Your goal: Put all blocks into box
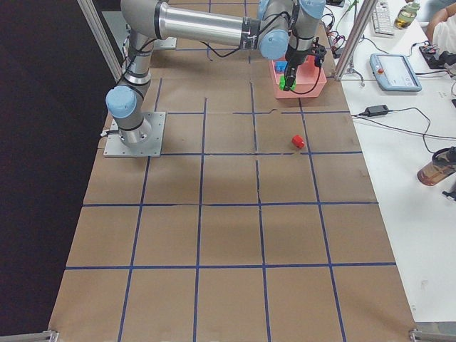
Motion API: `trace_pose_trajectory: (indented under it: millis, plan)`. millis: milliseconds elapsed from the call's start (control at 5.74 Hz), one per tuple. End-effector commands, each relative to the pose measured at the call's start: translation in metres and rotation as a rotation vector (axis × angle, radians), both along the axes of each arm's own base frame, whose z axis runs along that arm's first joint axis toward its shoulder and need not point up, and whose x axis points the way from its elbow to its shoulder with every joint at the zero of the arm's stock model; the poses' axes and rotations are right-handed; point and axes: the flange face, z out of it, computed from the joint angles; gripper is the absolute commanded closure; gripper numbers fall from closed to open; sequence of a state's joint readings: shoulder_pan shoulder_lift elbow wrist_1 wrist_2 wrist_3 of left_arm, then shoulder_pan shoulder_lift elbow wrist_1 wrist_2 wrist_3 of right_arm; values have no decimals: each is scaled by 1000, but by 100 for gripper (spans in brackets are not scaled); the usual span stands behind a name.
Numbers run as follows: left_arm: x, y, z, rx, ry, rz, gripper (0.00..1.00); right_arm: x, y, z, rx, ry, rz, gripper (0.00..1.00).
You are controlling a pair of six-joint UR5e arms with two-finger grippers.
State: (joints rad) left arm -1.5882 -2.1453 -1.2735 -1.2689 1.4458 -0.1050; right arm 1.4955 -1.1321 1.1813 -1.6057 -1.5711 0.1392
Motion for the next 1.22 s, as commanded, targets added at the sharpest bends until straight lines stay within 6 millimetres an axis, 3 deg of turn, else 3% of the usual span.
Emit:
trace_pose_trajectory:
  millis: [0,174,349,523,697,872,1046]
  plan:
    - [100,39,-16,75,-143,-208,1,102,-45,-21,-32,-3,48,60]
    - [167,50,-11,83,-156,-265,1,151,-61,-56,-14,-45,30,60]
    - [237,55,-17,98,-144,-196,1,195,-74,-97,-53,-87,49,60]
    - [299,59,-20,89,-137,-261,1,212,-84,-130,-79,-109,52,52]
    - [341,60,-32,88,-151,-307,1,224,-87,-144,-94,-144,59,1]
    - [380,58,-58,82,-164,-310,1,227,-86,-144,-87,-174,54,0]
    - [385,50,-76,61,-177,-332,1,224,-83,-129,-93,-172,41,0]
